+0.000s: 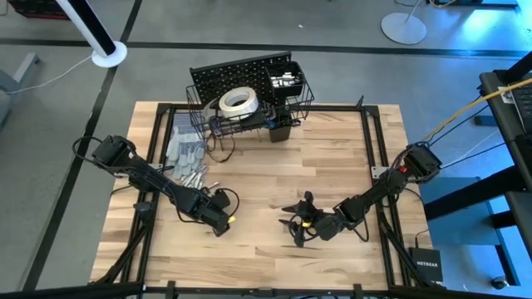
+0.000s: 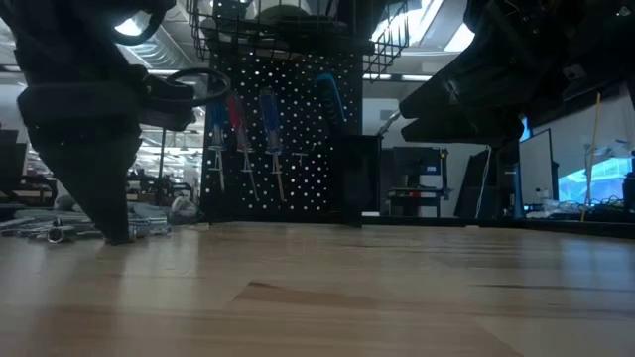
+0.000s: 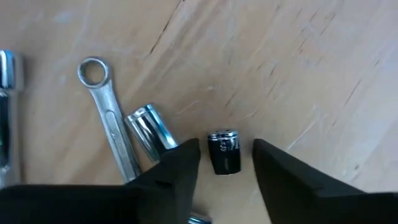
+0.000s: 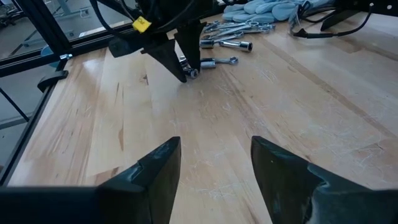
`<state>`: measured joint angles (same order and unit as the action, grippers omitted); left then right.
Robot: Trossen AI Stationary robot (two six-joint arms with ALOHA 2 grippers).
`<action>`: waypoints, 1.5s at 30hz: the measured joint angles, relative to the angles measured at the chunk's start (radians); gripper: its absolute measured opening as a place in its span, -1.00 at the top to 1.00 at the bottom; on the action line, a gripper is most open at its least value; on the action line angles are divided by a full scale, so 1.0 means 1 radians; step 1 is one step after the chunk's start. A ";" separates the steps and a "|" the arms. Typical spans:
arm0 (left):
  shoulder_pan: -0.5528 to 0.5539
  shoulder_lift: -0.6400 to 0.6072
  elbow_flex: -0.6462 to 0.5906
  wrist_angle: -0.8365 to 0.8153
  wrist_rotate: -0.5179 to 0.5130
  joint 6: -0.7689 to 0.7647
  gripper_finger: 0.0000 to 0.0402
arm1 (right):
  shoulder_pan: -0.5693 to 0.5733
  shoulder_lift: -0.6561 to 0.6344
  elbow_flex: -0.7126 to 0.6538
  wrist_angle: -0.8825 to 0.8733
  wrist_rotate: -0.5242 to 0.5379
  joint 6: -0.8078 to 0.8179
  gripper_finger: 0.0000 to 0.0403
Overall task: Hang tools onto peg board
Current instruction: Put the socket into the top black bin on the pegboard
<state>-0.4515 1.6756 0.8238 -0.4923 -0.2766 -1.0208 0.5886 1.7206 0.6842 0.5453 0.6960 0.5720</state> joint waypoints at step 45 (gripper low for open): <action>0.454 -0.221 0.879 0.481 -0.288 1.388 0.71 | 0.000 0.000 0.000 0.005 0.003 0.000 0.01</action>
<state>0.0022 1.4547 1.7024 -0.0116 -0.5643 0.3670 0.5884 1.7206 0.6842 0.5507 0.6991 0.5720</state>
